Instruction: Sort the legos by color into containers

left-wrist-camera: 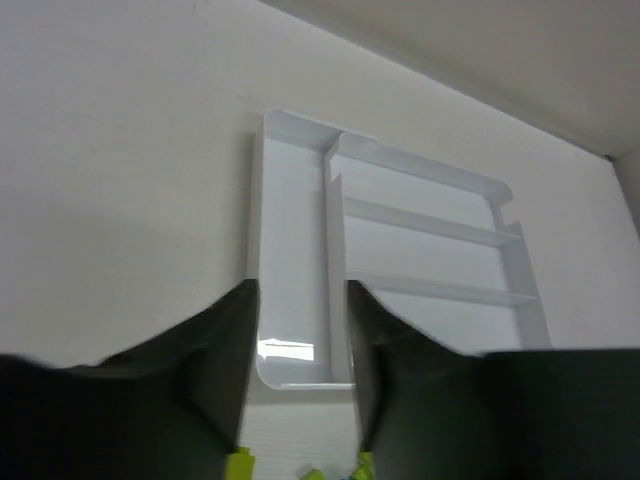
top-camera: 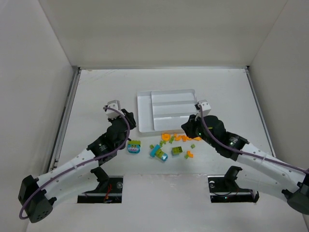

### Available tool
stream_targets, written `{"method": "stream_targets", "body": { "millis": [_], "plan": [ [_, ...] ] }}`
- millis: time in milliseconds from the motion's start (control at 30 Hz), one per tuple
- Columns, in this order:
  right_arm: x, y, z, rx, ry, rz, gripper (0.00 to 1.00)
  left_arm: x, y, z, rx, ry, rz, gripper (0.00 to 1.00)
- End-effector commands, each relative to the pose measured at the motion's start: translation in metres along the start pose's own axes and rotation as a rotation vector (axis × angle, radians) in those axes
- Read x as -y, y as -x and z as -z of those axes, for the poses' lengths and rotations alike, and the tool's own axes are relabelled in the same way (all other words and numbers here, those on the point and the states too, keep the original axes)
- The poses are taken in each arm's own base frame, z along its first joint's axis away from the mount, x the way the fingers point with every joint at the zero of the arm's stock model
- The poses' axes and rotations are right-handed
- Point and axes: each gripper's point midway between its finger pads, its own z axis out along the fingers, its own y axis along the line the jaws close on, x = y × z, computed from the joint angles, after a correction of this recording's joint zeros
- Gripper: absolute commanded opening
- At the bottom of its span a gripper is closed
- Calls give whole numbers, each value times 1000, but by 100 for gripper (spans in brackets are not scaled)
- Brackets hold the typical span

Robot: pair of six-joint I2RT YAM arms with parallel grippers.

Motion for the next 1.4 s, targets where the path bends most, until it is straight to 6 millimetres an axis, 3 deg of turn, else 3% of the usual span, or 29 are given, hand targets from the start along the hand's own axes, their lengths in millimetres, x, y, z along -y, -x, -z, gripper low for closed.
{"method": "stream_targets", "body": {
  "millis": [0,33,133,267,400,533,700,900,1033,1367],
  "plan": [
    [-19,-4,-7,-32,55,11,18,5,30,-9,90,44,-68,18],
    [-27,-10,-11,-57,68,3,19,7,34,-10,77,53,-101,14],
    [-57,-28,-24,-118,131,-22,21,8,39,1,37,44,-157,16],
    [-97,-57,-31,-137,241,57,36,-21,26,9,57,77,-98,23],
    [-101,-85,-35,-185,233,129,63,-43,-5,18,6,98,20,37],
    [-93,-105,-24,-220,240,185,74,-45,-31,20,-106,109,25,44],
    [-91,-125,-15,-267,267,209,76,-16,-55,24,-291,0,-7,50],
    [-92,-145,-27,-324,272,276,76,7,-80,30,-480,-123,62,53],
    [-92,-156,-41,-362,261,316,75,8,-92,37,-566,-155,96,53],
    [-83,-171,-69,-366,177,332,69,5,-98,44,-635,-200,137,52]
  ]
}}
